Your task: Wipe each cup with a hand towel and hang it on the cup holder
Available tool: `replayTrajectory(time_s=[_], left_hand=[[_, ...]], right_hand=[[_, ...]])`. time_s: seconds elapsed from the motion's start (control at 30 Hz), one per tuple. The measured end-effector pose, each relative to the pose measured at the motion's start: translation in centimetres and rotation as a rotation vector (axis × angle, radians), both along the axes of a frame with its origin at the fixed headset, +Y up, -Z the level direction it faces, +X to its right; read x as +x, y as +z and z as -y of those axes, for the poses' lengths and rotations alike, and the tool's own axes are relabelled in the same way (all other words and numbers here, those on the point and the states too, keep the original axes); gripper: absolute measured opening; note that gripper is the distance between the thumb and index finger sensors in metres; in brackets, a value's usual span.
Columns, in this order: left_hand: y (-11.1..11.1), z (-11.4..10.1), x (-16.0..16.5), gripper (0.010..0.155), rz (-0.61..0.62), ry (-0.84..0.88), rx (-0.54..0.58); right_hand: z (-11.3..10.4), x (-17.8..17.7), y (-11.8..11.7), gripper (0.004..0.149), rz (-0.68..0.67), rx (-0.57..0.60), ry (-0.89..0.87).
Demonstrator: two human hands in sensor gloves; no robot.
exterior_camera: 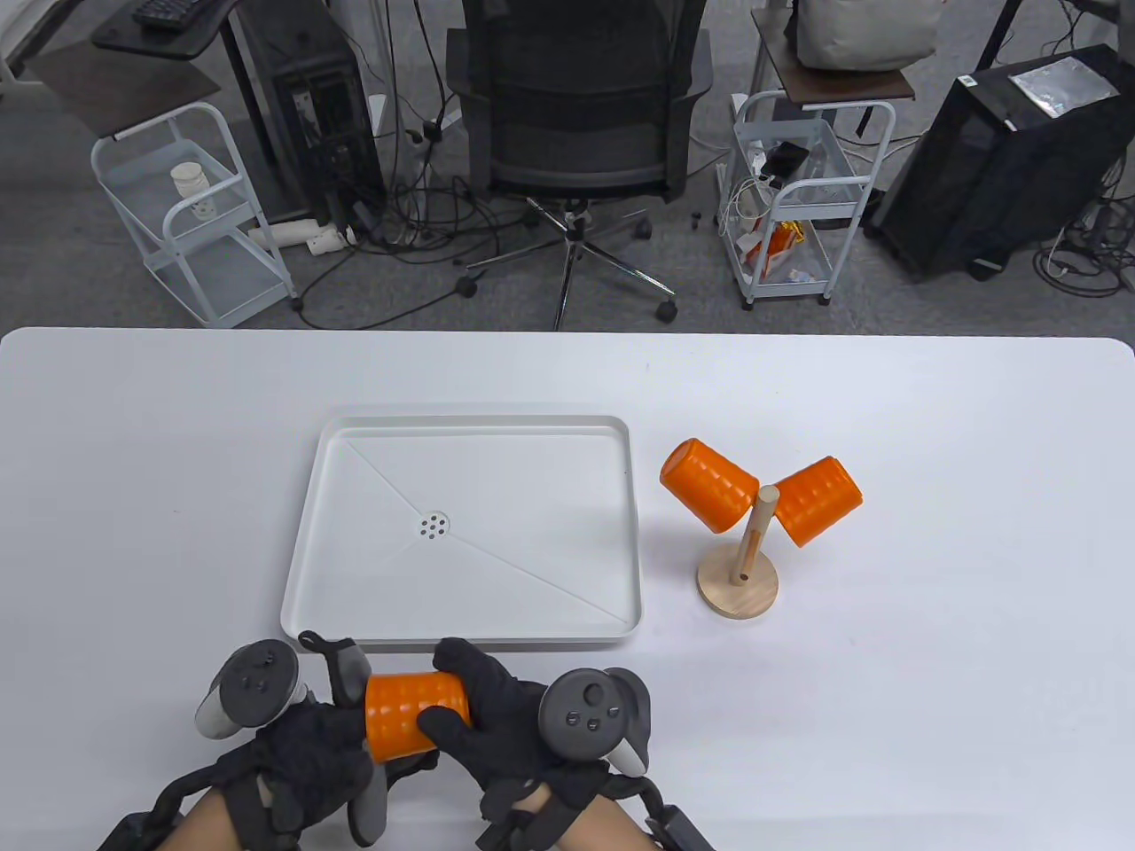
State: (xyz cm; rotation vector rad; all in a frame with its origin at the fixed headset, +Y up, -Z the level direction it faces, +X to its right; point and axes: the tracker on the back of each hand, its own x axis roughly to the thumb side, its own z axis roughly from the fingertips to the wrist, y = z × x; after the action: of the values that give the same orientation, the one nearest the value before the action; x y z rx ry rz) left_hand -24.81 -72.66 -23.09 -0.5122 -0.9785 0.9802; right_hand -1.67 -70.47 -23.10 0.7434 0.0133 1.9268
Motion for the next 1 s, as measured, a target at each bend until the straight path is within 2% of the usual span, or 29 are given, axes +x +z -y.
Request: replayTrajectory(time_s=[0.3,0.4,0.57,1.0], left_hand=[[1.6,-2.3,0.2,0.086,-0.065,-0.267,0.452],[2.0,-2.7,0.2,0.085,-0.076,-0.297,0.509],[1.5,-2.1,0.2,0.086,-0.067,-0.17,0.34],[-0.1,0.7,-0.1,0.09,0.025,0.19,-0.28]], right_hand=[[0.1,-0.2,0.1,0.081,-0.026,-0.036,-0.021],[0.0,-0.2,0.2,0.08,-0.032,-0.032,-0.026],[0.0,-0.2,0.2,0.08,-0.029,-0.028,-0.032],[-0.4,-0.4,0.8,0.079,-0.011,0.098,0.03]])
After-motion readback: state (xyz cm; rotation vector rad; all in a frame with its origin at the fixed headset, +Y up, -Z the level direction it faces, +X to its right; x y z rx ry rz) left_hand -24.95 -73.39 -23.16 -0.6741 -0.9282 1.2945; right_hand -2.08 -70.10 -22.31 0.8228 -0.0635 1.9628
